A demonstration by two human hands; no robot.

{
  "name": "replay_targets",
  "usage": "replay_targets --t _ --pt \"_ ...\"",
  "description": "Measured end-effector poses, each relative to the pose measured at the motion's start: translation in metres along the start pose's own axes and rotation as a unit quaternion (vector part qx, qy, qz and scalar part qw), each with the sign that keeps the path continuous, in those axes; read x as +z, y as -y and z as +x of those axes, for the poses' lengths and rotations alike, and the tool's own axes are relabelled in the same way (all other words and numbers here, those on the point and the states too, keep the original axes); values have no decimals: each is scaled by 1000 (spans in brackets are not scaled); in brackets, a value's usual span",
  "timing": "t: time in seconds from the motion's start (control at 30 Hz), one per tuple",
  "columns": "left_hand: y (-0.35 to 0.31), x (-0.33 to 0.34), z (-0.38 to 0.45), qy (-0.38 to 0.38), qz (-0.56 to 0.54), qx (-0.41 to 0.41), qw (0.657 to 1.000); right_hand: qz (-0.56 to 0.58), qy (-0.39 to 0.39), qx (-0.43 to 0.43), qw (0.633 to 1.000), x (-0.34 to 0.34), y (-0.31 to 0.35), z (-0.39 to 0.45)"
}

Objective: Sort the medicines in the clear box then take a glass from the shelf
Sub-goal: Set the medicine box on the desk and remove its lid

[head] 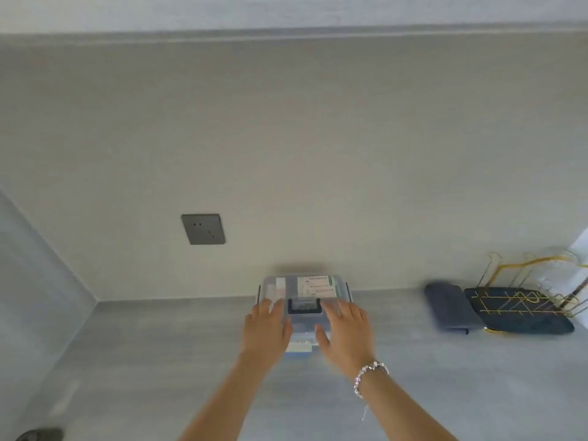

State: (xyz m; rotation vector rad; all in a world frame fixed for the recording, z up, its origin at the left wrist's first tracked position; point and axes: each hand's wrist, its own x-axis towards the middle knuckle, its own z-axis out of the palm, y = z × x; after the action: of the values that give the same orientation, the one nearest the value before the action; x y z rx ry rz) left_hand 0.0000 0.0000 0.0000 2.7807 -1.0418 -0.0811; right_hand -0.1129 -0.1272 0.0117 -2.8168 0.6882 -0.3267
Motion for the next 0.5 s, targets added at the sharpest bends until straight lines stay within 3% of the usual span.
replay_targets --t 0.17,0.3,0.5 --pt "-1 19 19 25 -89 -80 992 6 54 65 996 22 -26 22" --pt "-1 31 32 41 -93 -100 990 16 102 124 987 34 -44 36" --pt "6 41 41 57 -176 -174 967 186 147 155 959 44 -52 45"
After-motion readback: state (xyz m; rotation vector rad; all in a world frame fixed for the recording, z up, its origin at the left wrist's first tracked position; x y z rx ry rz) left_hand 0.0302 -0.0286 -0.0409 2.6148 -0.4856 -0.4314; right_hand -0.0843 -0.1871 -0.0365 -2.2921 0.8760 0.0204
